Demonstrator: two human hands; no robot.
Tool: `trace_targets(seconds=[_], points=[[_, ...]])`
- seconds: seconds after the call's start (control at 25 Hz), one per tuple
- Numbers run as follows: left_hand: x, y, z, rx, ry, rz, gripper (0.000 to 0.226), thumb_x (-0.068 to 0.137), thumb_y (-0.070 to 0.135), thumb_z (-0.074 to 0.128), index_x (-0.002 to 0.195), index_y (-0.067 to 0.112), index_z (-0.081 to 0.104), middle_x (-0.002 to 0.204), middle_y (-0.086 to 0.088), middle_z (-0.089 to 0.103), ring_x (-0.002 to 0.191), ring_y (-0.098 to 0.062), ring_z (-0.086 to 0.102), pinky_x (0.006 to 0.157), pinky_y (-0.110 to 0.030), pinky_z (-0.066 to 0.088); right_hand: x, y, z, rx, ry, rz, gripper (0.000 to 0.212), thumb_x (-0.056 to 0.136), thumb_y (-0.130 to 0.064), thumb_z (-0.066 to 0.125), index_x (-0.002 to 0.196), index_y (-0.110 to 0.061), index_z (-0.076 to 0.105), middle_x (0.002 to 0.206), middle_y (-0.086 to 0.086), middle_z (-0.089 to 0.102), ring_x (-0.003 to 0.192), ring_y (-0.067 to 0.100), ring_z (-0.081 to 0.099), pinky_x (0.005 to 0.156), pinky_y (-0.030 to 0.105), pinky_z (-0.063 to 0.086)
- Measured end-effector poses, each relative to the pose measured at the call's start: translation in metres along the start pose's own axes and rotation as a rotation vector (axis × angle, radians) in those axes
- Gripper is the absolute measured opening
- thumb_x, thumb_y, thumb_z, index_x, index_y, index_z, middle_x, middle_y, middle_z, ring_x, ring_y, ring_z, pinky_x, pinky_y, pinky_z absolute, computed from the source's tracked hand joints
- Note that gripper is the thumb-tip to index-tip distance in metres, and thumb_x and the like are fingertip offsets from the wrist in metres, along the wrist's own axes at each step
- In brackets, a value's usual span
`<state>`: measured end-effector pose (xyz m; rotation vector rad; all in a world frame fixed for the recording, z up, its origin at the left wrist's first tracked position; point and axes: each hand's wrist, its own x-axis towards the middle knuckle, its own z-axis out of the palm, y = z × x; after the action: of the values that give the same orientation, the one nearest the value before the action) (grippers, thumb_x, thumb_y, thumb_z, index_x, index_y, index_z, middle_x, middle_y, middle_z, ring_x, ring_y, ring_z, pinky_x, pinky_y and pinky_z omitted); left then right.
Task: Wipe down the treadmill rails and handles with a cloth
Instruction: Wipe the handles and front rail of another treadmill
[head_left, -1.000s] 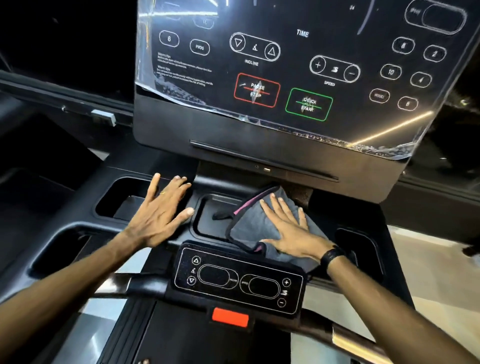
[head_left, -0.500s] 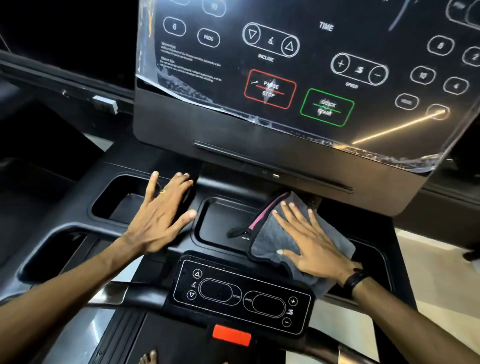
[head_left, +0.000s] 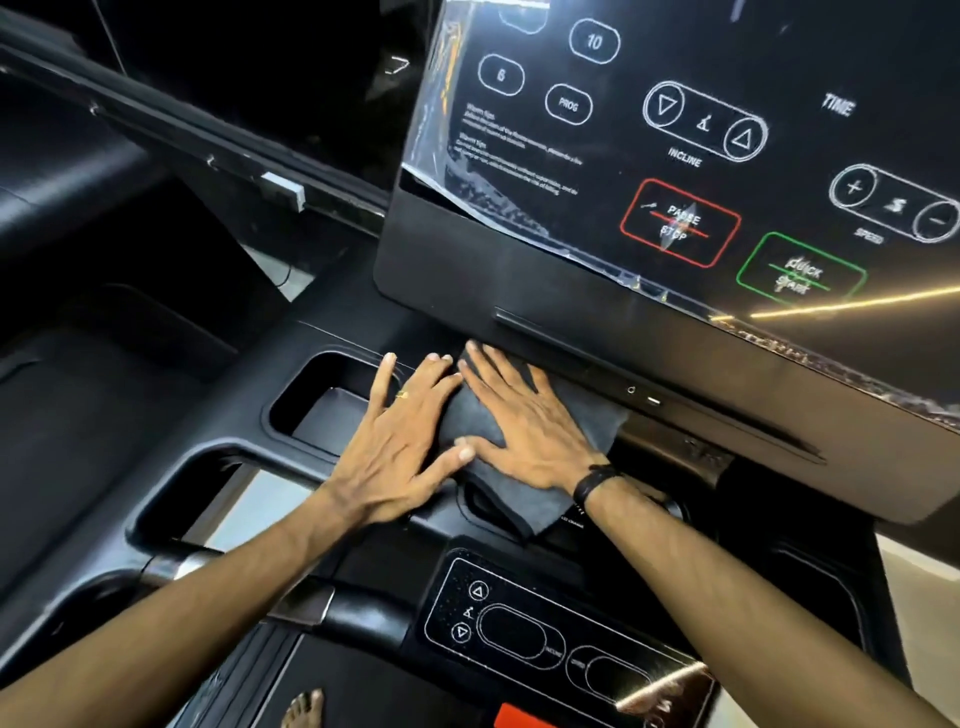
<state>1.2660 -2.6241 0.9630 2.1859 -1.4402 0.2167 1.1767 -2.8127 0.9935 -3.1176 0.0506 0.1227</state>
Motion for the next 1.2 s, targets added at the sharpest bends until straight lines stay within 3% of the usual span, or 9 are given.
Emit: trace_targets(seconds=[0.36,0.72,0.84,1.0,1.2], points=[[-0.006,-0.007,-0.003,0.069,-0.107,0.091,0.079,0.099,0.062,0.017,0.152,0.005,0.029,0.162,-0.013,0.024,0.153,-0.017,0.009,0.121,-0.053,-0.011,-0.05,0.028,0.001,-0.031,-0.01,0.056,0.086,0.094,-0.064,0.04,0.16,-0.028,-0.001,0.167,-0.012,-0.011,0.151,0.005,-0.016,0.118,0.035,-0.007],[-0.005,-0.005,-0.003,0.126,-0.182,0.123,0.08,0.098,0.069,0.012,0.151,0.014,0.035,0.162,-0.009,0.024,0.153,-0.015,0.01,0.121,-0.052,-0.013,-0.12,0.065,0.006,-0.022,-0.036,0.251,0.088,0.086,-0.076,0.023,0.155,-0.036,-0.012,0.158,-0.018,-0.018,0.142,-0.003,-0.025,0.119,0.039,-0.008],[-0.005,-0.006,-0.003,0.133,-0.184,0.13,0.082,0.097,0.071,0.012,0.151,0.013,0.036,0.162,-0.009,0.025,0.153,-0.015,0.011,0.121,-0.052,-0.013,-0.128,0.065,0.007,-0.032,-0.035,0.293,0.087,0.085,-0.078,0.02,0.154,-0.037,-0.014,0.157,-0.019,-0.02,0.138,-0.008,-0.033,0.117,0.035,-0.016],[-0.005,-0.006,-0.003,0.147,-0.193,0.14,0.088,0.094,0.074,0.012,0.151,0.01,0.034,0.162,-0.01,0.026,0.153,-0.016,0.012,0.12,-0.052,-0.014,-0.14,0.064,0.012,-0.028,-0.028,0.37,0.086,0.085,-0.08,0.016,0.152,-0.038,-0.017,0.161,-0.017,-0.018,0.148,0.002,-0.023,0.116,0.033,-0.025],[-0.006,-0.006,-0.002,0.152,-0.19,0.136,0.088,0.095,0.073,0.013,0.151,0.01,0.036,0.161,-0.01,0.027,0.152,-0.017,0.015,0.121,-0.052,-0.012,-0.156,0.061,0.017,0.024,0.002,0.475,0.089,0.083,-0.08,0.012,0.153,-0.034,-0.018,0.163,-0.011,-0.014,0.146,0.005,-0.026,0.12,0.041,-0.021]])
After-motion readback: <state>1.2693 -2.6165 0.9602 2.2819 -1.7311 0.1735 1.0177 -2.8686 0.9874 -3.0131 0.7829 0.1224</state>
